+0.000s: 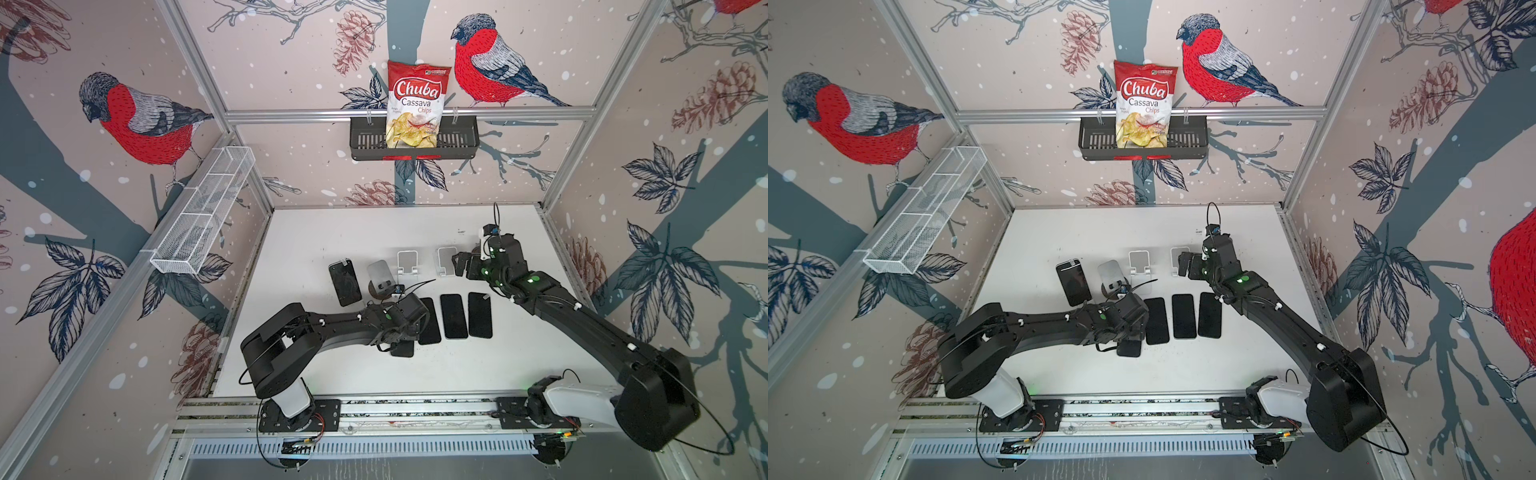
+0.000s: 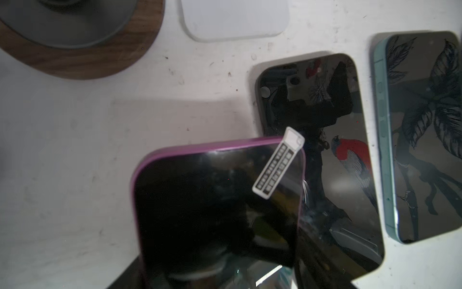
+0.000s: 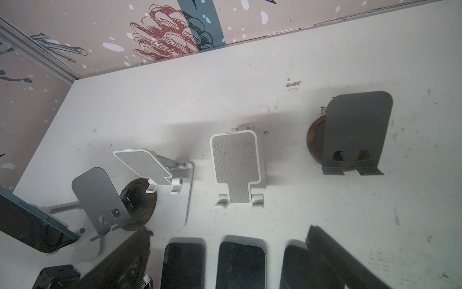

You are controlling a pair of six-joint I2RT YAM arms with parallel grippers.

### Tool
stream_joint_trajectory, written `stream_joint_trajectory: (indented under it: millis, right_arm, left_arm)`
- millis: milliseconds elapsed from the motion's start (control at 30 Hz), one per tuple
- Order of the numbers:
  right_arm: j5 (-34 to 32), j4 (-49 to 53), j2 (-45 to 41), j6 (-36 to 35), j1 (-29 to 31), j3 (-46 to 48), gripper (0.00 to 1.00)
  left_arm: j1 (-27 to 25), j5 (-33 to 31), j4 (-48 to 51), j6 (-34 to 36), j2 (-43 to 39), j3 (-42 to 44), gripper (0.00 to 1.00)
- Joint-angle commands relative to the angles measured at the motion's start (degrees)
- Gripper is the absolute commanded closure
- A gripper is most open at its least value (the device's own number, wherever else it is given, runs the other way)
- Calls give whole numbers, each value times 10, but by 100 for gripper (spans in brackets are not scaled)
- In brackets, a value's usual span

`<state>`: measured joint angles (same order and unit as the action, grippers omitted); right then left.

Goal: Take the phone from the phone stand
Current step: 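Lower the pink-edged phone flat beside the black phones with the left gripper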

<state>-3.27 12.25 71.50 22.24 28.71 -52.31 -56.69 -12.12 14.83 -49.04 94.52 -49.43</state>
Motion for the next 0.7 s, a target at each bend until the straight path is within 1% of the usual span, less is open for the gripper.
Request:
stream_joint_trajectory:
  millis: [0, 400, 533, 667]
  right_arm:
    - [-11, -5, 14, -13, 0, 0, 1]
    - [-12, -5, 26, -14, 0, 0, 1]
    - [-20, -5, 26, -14, 0, 1, 1]
    - [-21, -4, 24, -16, 0, 0, 1]
  left_arm:
    - [1, -15, 8, -9, 2, -4, 38]
    - [25, -3, -39, -23, 3, 14, 39]
    - [41, 17, -63, -24, 6, 22, 39]
    - [44, 20, -60, -22, 16, 15, 39]
